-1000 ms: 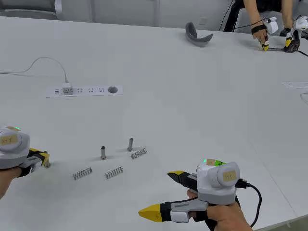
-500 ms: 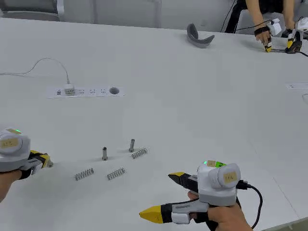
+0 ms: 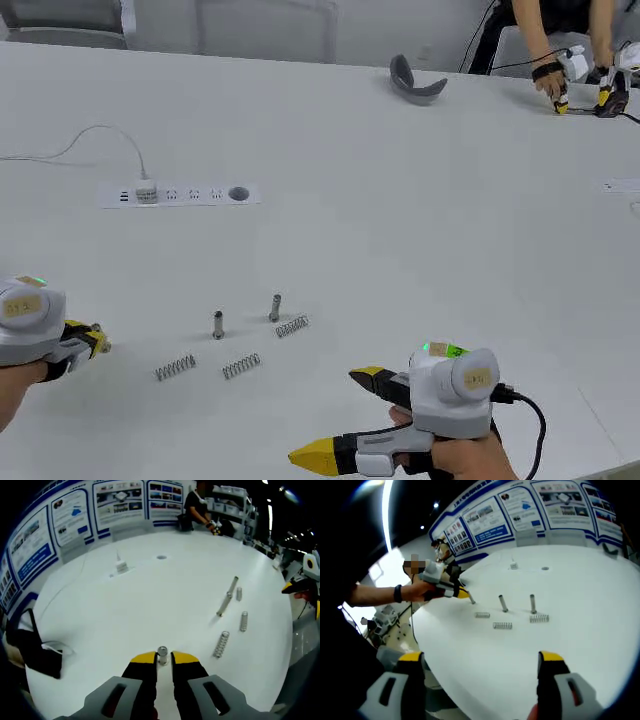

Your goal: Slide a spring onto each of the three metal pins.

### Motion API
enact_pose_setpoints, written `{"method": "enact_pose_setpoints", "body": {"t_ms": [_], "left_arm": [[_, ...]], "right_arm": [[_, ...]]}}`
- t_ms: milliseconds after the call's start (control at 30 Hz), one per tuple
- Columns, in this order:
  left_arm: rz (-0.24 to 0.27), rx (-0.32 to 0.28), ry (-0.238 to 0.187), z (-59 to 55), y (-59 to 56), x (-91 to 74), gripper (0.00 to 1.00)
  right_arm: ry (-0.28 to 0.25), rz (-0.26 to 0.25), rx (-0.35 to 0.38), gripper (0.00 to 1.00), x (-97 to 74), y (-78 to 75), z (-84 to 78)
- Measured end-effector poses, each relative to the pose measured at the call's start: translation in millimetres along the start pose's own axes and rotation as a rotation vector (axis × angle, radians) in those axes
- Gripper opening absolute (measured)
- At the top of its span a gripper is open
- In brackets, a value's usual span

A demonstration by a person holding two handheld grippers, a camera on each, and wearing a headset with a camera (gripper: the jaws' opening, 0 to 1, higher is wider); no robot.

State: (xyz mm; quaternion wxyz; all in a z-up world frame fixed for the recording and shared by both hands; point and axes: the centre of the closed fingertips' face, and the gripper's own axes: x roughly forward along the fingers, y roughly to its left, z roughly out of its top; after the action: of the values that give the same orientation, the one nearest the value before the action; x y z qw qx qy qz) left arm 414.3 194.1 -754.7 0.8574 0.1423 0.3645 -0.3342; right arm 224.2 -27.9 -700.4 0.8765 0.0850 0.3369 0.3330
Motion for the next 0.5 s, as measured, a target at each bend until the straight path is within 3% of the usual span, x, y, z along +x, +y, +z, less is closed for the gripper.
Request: {"method": "enact_pose_setpoints", "body": {"t_ms": [500], "left_arm": [[-0.004, -0.017, -0.015, 3.9, -2.7, 12.8, 0.08]], "right_arm": [[0.016, -0.014, 0.006, 0.96, -4.9, -2.9, -8.3]]}}
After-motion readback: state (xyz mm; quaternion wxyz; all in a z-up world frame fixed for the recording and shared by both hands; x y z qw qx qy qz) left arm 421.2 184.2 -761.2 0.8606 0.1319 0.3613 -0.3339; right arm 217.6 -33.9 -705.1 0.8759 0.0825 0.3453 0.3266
